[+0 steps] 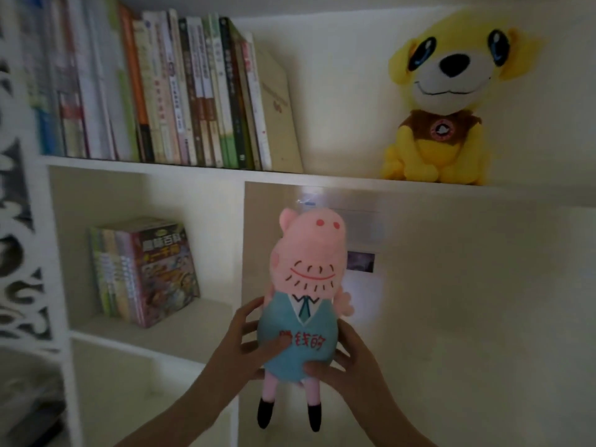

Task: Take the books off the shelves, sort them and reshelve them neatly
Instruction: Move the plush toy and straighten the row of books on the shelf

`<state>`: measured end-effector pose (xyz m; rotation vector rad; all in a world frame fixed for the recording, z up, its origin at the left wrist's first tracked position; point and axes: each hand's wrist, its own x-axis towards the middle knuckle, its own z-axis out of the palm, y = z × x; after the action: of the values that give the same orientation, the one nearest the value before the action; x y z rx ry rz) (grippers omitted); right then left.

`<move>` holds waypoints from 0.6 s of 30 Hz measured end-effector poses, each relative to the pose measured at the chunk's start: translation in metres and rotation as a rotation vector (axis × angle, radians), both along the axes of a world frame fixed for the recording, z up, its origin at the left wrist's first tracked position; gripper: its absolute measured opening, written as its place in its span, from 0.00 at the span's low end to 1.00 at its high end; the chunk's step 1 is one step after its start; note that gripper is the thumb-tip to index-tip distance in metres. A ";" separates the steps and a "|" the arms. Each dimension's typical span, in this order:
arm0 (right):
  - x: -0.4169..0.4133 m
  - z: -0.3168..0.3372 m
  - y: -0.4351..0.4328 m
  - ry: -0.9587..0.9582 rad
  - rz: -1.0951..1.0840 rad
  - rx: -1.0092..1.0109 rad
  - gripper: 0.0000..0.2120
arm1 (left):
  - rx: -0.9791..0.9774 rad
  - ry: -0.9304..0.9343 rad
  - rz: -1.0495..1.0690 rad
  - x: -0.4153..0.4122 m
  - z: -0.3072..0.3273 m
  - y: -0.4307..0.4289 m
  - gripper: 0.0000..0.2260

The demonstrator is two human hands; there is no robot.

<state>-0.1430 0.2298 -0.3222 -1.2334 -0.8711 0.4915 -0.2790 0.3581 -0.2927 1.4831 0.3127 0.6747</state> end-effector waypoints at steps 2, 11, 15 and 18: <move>-0.009 0.000 0.014 0.002 0.041 0.007 0.31 | 0.009 -0.007 0.044 -0.013 -0.001 0.010 0.48; -0.056 -0.018 0.072 0.086 0.154 0.052 0.54 | 0.166 -0.061 0.177 -0.071 -0.008 0.049 0.43; -0.081 -0.032 0.095 0.096 0.156 0.056 0.56 | 0.135 -0.039 0.148 -0.092 -0.018 0.074 0.45; -0.094 -0.040 0.122 0.080 0.082 0.076 0.45 | 0.139 -0.035 0.154 -0.099 -0.024 0.097 0.48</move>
<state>-0.2370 0.3520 -0.3619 -1.1045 -0.8670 0.5653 -0.3780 0.4555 -0.3162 1.5882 0.3617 0.8593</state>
